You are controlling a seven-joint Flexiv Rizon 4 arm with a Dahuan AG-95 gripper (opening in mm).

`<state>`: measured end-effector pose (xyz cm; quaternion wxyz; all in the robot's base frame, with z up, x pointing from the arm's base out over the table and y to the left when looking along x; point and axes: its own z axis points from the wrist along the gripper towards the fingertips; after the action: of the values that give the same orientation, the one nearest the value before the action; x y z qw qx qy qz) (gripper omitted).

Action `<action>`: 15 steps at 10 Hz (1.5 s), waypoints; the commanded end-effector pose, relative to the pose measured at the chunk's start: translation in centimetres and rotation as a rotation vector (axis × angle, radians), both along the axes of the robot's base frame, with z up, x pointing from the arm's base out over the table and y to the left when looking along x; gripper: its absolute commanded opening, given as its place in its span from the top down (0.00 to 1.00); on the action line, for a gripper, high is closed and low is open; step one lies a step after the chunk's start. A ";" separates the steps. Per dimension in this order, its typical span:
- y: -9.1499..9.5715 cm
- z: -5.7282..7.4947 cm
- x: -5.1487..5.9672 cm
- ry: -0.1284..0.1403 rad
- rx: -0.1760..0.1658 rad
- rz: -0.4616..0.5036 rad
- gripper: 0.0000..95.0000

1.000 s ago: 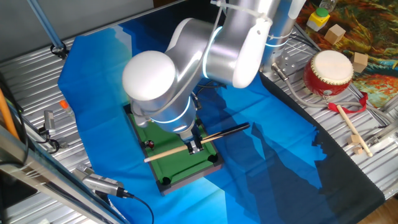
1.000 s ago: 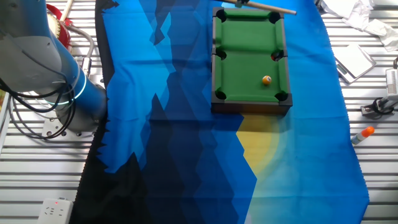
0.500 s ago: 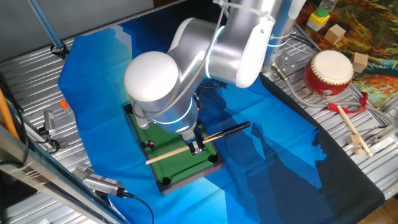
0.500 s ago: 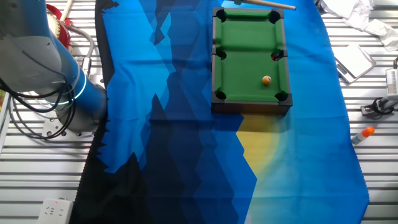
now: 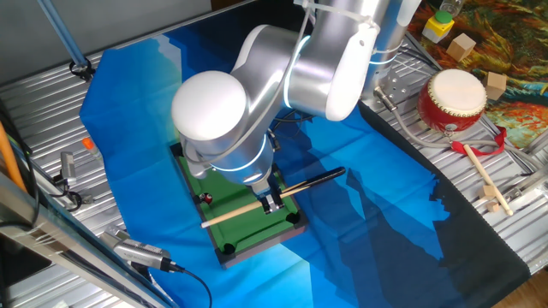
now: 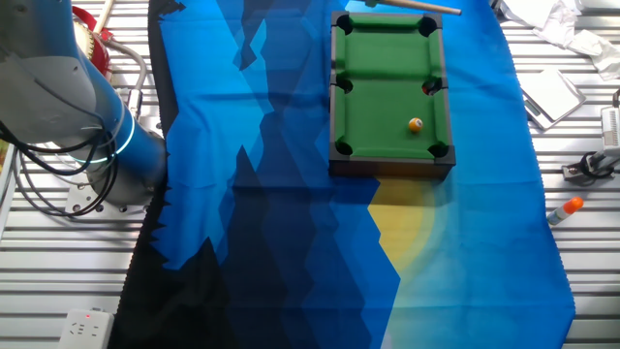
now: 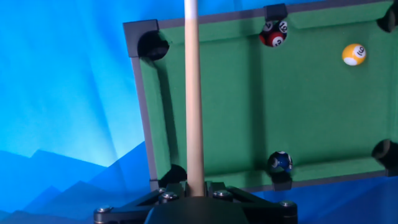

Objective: Hit the pool ball

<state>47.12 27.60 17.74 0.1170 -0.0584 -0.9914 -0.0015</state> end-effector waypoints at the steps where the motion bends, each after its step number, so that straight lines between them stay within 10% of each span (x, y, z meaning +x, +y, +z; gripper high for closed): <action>1: 0.5 0.4 -0.2 0.001 0.000 0.002 1.00; 9: 1.2 0.4 0.2 0.000 -0.125 -0.127 1.00; 15: 1.2 0.4 0.4 -0.038 -0.089 0.266 1.00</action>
<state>47.46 28.85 18.10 0.1195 -0.0995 -0.9844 0.0820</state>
